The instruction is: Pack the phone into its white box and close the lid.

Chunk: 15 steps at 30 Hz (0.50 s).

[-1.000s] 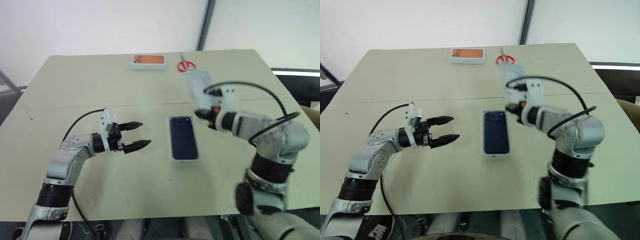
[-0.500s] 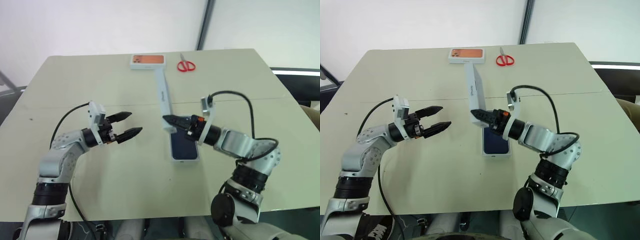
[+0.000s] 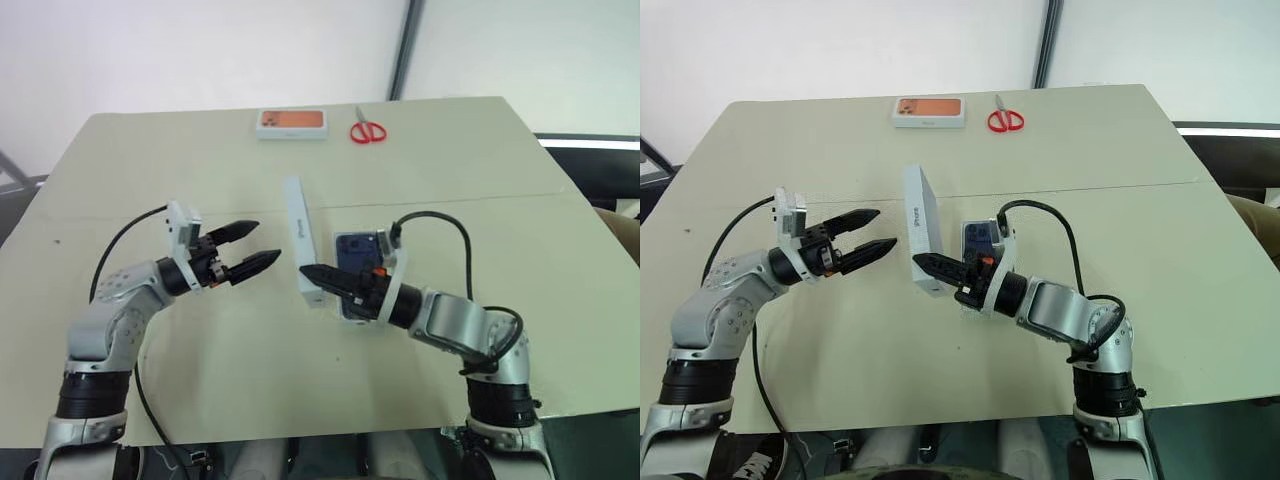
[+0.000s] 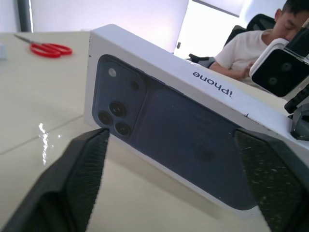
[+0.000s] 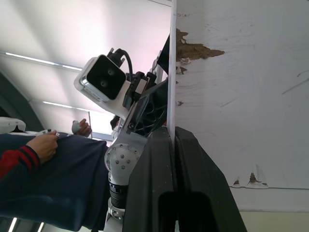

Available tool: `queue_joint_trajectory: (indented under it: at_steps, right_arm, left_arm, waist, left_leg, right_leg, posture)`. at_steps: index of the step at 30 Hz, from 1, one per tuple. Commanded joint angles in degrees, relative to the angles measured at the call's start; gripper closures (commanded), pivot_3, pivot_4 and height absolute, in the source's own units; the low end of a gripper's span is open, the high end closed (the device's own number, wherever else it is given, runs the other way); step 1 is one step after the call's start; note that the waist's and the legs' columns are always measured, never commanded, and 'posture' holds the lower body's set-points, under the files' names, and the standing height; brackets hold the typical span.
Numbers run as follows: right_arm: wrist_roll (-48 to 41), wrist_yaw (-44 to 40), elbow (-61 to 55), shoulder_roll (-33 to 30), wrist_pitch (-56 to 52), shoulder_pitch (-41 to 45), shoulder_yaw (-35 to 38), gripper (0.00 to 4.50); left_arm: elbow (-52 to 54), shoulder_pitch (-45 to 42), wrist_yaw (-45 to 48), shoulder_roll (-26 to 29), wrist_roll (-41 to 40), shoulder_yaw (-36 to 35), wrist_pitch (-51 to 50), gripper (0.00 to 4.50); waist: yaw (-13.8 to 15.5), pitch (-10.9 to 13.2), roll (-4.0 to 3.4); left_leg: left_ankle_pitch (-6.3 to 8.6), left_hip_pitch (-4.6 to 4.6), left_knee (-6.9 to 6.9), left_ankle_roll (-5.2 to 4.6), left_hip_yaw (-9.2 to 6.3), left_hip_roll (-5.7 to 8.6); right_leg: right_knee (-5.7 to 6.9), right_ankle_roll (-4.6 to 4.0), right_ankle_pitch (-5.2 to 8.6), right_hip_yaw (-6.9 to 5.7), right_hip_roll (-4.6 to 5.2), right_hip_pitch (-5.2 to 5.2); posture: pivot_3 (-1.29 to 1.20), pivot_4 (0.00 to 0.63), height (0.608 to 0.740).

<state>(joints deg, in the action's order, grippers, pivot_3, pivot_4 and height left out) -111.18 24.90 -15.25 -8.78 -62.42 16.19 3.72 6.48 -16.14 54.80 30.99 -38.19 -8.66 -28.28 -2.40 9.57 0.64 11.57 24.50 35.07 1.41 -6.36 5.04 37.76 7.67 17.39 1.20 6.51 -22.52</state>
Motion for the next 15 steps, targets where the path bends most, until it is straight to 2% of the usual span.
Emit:
queue_joint_trajectory:
  at_steps: [1,5,6,7,11,12,14,15]
  right_arm:
    - [-1.82,0.08,-2.96,-0.24,2.25,-1.67,-1.46,4.50]
    - [-1.82,0.51,-3.45,-0.78,3.47,-3.44,-2.78,4.50]
    - [-1.82,0.49,-3.39,-1.25,3.64,-3.70,-2.91,4.50]
    - [-1.82,0.34,-3.24,-1.71,3.74,-3.95,-2.97,4.50]
    - [-1.82,-0.41,-3.07,-3.70,4.21,-4.83,-3.08,4.50]
    - [-1.82,0.06,-2.75,-4.35,4.60,-4.86,-2.94,3.90]
    - [-1.82,-0.18,-2.16,-5.39,4.71,-4.86,-2.73,3.12]
    - [-1.82,-0.40,-2.13,-6.19,4.82,-4.47,-2.53,2.53]
  left_arm:
    - [3.91,1.82,-0.34,-1.23,-1.19,1.14,-0.44,1.73]
    - [6.05,4.63,-1.15,-3.18,-0.01,3.04,0.24,3.86]
    - [6.26,5.04,-1.66,-3.75,0.73,3.85,0.57,4.27]
    - [6.37,5.29,-2.25,-4.32,1.74,4.86,1.12,4.46]
    - [6.06,5.53,-4.03,-6.17,4.56,7.43,2.81,4.46]
    - [5.83,5.51,-4.16,-6.50,5.20,7.91,3.35,4.50]
    - [5.33,5.34,-4.19,-6.93,5.75,8.43,3.89,4.50]
    - [5.05,5.11,-4.23,-7.20,5.73,8.61,3.89,4.50]
  waist:
    - [0.06,0.00,0.00]
    - [0.05,0.00,0.00]
    - [0.16,0.00,-0.01]
    - [0.25,0.00,0.00]
    - [0.55,0.00,0.00]
    - [0.66,0.00,0.00]
    - [0.91,0.00,0.00]
    - [0.98,0.00,0.00]
  left_leg:
    - [0.00,0.00,0.00,0.00,0.00,0.00]
    - [0.00,0.00,-0.01,0.00,0.00,-0.01]
    - [0.00,0.00,-0.02,0.00,0.00,-0.01]
    - [0.00,0.00,-0.01,0.00,0.00,-0.01]
    - [0.01,0.00,0.01,0.00,0.00,0.00]
    - [0.01,0.00,0.01,-0.01,0.00,0.00]
    - [0.01,0.00,0.01,-0.01,0.00,0.00]
    - [0.01,0.00,0.01,-0.01,0.00,0.00]
  right_leg:
    - [0.00,0.00,0.00,0.00,0.00,0.00]
    - [-0.01,-0.01,0.01,0.02,0.01,-0.01]
    - [-0.02,-0.01,0.01,0.02,0.00,-0.01]
    - [-0.02,-0.02,0.01,0.02,0.01,0.00]
    - [-0.07,-0.02,0.01,0.02,0.02,0.05]
    - [-0.08,-0.02,0.01,0.01,0.02,0.06]
    - [-0.10,-0.02,0.01,0.01,0.02,0.06]
    - [-0.10,-0.02,0.01,0.02,0.02,0.06]
  posture:
    - [0.00,0.150,0.740]
    - [0.00,0.150,0.740]
    - [0.00,0.150,0.740]
    - [0.00,0.150,0.740]
    - [0.00,0.150,0.740]
    - [0.00,0.150,0.740]
    - [0.00,0.150,0.740]
    - [0.00,0.150,0.740]
